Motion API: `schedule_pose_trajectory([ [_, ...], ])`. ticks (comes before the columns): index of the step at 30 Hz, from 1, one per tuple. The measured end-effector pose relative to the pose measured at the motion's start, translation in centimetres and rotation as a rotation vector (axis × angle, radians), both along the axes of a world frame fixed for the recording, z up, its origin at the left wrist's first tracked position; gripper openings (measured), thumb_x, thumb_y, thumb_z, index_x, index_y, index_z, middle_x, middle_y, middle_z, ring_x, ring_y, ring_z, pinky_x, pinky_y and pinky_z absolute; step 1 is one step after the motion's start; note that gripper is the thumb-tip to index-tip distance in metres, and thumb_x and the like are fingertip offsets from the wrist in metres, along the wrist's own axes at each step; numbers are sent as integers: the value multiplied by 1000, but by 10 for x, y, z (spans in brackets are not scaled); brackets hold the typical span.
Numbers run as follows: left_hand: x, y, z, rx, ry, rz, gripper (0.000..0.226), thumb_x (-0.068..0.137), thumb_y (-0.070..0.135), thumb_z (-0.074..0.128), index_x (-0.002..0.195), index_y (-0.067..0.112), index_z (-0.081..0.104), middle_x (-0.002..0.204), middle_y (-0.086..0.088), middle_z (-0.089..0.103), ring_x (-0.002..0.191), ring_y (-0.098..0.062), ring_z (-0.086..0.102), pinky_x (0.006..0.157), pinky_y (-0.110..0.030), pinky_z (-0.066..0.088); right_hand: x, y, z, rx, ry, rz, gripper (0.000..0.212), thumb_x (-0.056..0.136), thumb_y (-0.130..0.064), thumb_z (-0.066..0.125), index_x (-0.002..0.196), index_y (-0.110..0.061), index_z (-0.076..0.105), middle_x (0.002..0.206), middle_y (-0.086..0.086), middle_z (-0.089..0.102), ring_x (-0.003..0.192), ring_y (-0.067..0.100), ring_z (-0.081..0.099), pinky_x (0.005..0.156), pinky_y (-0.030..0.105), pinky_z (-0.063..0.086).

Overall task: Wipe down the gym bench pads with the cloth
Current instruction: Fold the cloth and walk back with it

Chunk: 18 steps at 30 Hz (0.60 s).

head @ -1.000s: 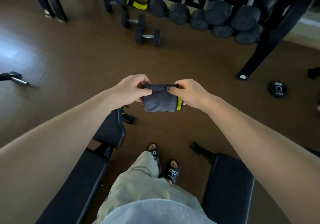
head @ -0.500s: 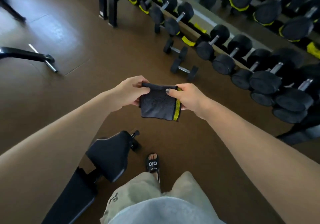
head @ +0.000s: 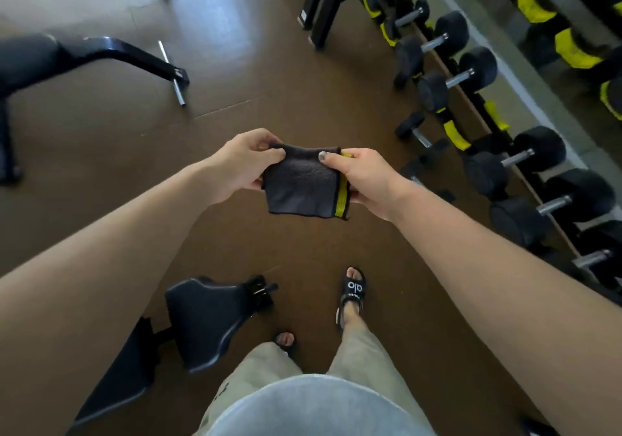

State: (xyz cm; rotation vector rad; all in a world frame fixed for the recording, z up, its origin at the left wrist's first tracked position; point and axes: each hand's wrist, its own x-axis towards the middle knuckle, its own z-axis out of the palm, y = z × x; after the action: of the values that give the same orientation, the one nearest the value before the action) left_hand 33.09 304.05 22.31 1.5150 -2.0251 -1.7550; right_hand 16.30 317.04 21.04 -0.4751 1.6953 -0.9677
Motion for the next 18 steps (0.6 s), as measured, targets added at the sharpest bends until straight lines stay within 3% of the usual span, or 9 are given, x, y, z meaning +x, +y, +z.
schedule_pose_trajectory([
  [5, -49, -39, 7, 1, -30, 170, 18, 104, 20, 59, 121, 14, 64, 109, -6, 68, 95, -20, 66, 64, -28, 64, -66, -68, 0, -5, -98, 82, 32, 98, -34, 69, 115, -8, 73, 115, 13, 75, 109, 30, 71, 88, 40, 61],
  [9, -76, -79, 11, -30, -16, 315, 16, 103, 21, 59, 117, 17, 65, 102, -1, 66, 86, -14, 64, 54, -21, 57, -95, -129, 7, -7, -119, 119, 32, 97, -34, 70, 113, -7, 73, 115, 14, 75, 107, 32, 72, 88, 45, 62],
  [13, -91, -132, 12, 52, 2, 407, 21, 102, 23, 60, 123, 17, 63, 114, -4, 67, 95, -18, 69, 62, -25, 61, -111, -200, 12, 21, -135, 164, 30, 100, -33, 65, 115, -8, 73, 115, 13, 75, 99, 27, 74, 74, 32, 61],
  [15, -95, -164, 10, 109, 43, 431, 24, 99, 20, 63, 123, 18, 62, 123, -7, 67, 108, -22, 70, 68, -29, 61, -119, -239, 10, 35, -132, 165, 29, 100, -33, 65, 115, -9, 73, 116, 12, 75, 97, 25, 73, 77, 34, 60],
  [18, -103, -222, 6, 115, 58, 441, 27, 98, 10, 64, 125, 15, 61, 121, -8, 68, 107, -23, 71, 75, -32, 63, -130, -304, 6, 54, -131, 194, 26, 98, -31, 68, 115, -11, 71, 115, 10, 75, 103, 27, 73, 86, 39, 61],
])
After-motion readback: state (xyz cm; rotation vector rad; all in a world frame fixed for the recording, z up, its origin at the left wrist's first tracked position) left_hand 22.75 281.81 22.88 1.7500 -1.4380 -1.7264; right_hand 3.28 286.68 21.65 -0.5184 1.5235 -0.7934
